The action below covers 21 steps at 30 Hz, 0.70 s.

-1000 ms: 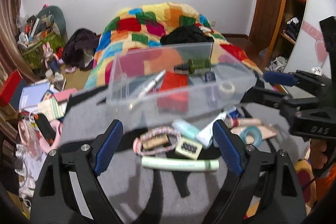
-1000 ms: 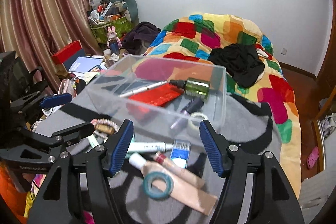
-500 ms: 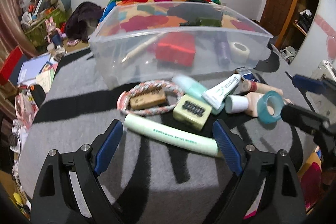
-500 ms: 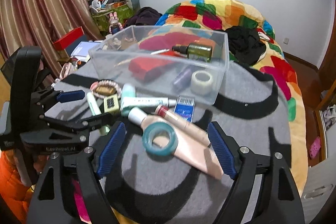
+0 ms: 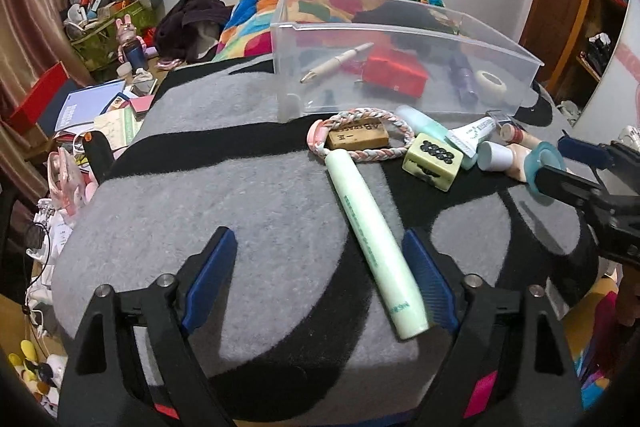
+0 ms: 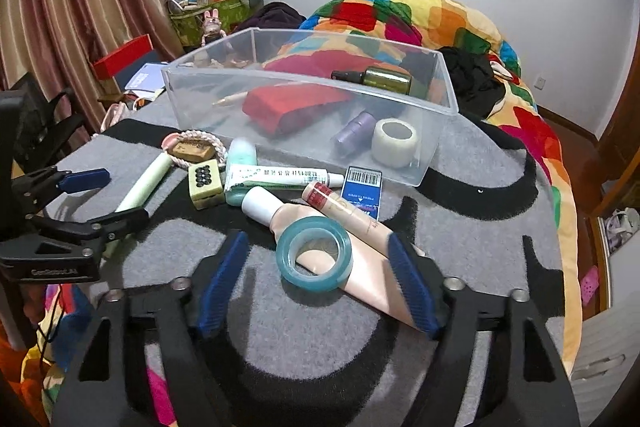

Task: Organize objects
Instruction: 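Grasp the pale green tube with the left gripper while the right grasps the blue tape roll, then place the pale green tube and blue tape roll into the clear box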

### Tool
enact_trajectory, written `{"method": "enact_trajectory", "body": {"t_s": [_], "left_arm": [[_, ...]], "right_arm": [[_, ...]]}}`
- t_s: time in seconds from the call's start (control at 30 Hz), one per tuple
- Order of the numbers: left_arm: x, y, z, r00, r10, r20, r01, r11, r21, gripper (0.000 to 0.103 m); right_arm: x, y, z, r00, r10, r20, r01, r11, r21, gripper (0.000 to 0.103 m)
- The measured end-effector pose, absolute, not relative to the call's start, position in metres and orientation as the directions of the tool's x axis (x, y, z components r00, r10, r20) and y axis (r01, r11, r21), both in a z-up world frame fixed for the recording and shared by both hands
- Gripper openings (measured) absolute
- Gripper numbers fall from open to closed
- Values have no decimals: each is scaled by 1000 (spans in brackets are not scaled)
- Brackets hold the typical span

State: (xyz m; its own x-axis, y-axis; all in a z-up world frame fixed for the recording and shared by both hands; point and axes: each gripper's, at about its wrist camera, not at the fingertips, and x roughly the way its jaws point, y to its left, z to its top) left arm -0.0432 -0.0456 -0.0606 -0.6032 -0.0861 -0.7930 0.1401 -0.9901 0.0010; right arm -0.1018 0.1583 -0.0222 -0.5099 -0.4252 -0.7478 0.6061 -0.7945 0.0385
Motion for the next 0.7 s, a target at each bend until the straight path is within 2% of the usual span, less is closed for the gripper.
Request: {"method": "enact_trajectory", "body": {"t_s": [0.07,0.1,0.17,0.27,0.37,0.7], "left_arm": [[-42,-41,-59,-618,-80,-782,125,-992,3,64],[-42,-38,-59,-622,-74,-779,115,-993,3,60],[-41,-33,-57,-630,-64,-774,91,-996,8,43],[-41,-28,-56,-636,-55,-770,61,-998,21,28],[-39,-27,-55,-638,-42,-768,47,-999,15,16],[-21,-25,-47,-655,0,-755,34,-999,-30,15]], "right_arm": [[-102,157,-25,-507,-417,-754,604,-796,35,49],[-102,157,-25,-507,-415,-756,602,-798,34,46],[-101,158,-26,-500,-419,-758,604,-796,42,37],[-100,160,-25,-496,-434,-752,603,-795,61,37],[-99,163,-24,-492,-450,-745,602,-794,82,37],[-93,169,-8,-504,-490,-712,606,-787,112,37]]}}
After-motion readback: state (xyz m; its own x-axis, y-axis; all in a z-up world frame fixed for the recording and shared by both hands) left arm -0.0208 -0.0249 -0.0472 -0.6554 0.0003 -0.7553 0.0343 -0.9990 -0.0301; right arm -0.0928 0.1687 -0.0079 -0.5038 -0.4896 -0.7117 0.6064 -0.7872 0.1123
